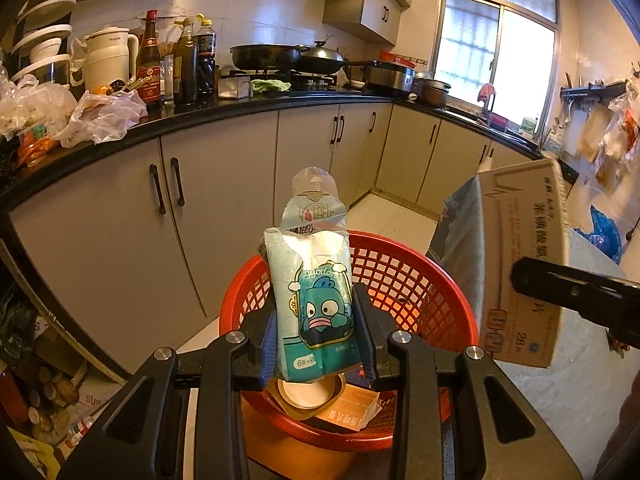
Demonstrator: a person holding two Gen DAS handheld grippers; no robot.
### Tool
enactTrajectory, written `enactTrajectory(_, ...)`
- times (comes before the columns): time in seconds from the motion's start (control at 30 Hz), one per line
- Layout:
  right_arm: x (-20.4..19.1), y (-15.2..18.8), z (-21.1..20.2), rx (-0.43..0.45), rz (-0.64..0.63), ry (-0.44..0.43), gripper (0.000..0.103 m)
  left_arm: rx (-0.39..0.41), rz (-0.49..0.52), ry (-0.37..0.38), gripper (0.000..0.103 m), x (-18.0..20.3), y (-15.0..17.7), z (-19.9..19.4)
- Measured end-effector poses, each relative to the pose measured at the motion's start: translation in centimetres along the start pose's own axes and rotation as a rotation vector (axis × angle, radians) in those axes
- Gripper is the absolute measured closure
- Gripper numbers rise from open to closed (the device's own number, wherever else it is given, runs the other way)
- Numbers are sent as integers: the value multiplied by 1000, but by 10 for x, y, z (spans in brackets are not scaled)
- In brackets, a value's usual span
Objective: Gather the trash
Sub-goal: 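Open the left tool to drop the snack bag while the right tool drops the medicine box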
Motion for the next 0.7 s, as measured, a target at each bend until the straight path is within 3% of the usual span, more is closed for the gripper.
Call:
enactTrajectory(0.57,4,-3,20,-26,15,5,85,-6,0,13,65,4,-2,4)
enactTrajectory(0.7,10,-5,10,2,30,16,78,9,2,9,51,5,-4,1)
Point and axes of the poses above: each gripper's, at about its wrist camera, not at the fingertips, and z roughly the way its jaws point, x to its right, y to its underside, the point moved 3 cm from there along z, roughly the way its jaws point, and after that the axes turned 7 degrees about x, right-handed, at the moved point
